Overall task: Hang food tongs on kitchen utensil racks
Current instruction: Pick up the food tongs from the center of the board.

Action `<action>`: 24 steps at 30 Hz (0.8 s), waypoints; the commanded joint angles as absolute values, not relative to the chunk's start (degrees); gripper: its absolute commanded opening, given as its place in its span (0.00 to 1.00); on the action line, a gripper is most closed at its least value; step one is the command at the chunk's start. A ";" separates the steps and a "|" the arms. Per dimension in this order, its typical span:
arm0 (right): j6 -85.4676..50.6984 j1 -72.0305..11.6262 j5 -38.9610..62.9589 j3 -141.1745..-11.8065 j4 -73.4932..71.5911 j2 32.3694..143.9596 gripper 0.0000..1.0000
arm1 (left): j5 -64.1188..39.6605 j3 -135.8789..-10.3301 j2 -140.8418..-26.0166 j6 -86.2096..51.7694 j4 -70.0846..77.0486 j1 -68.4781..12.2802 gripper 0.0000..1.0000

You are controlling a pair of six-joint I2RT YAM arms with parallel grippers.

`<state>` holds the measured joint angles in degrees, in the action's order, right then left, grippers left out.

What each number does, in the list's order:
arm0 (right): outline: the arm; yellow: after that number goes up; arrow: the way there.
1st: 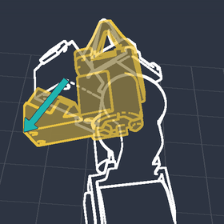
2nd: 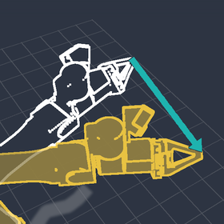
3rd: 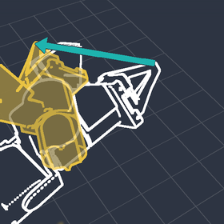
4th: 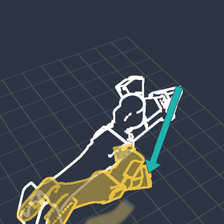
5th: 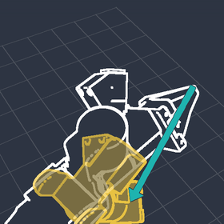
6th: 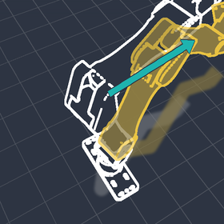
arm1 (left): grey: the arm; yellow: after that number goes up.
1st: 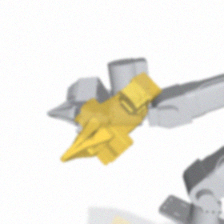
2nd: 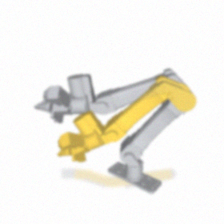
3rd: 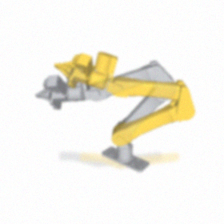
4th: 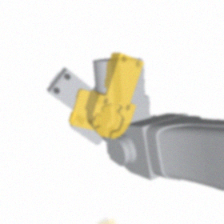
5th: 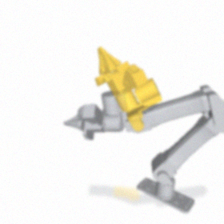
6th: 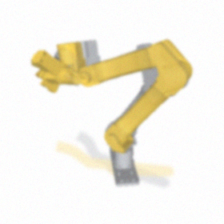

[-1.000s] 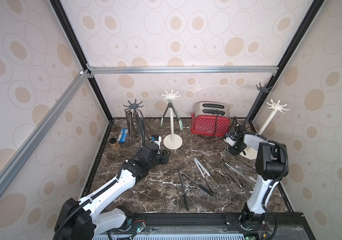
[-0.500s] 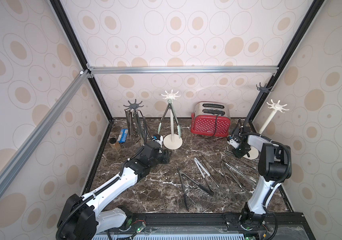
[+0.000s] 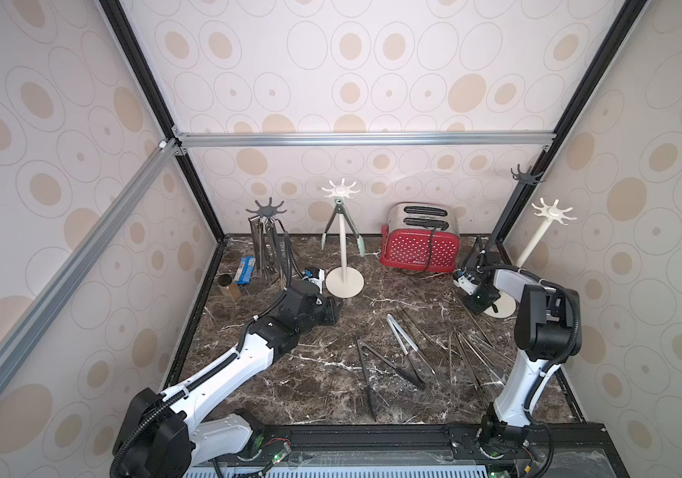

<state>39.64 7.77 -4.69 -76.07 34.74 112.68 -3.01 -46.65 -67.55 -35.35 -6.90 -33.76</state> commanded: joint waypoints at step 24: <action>35.28 3.12 -1.33 -74.85 31.08 91.02 0.00 | 2.81 -45.74 -63.21 -32.78 -10.72 -33.35 0.47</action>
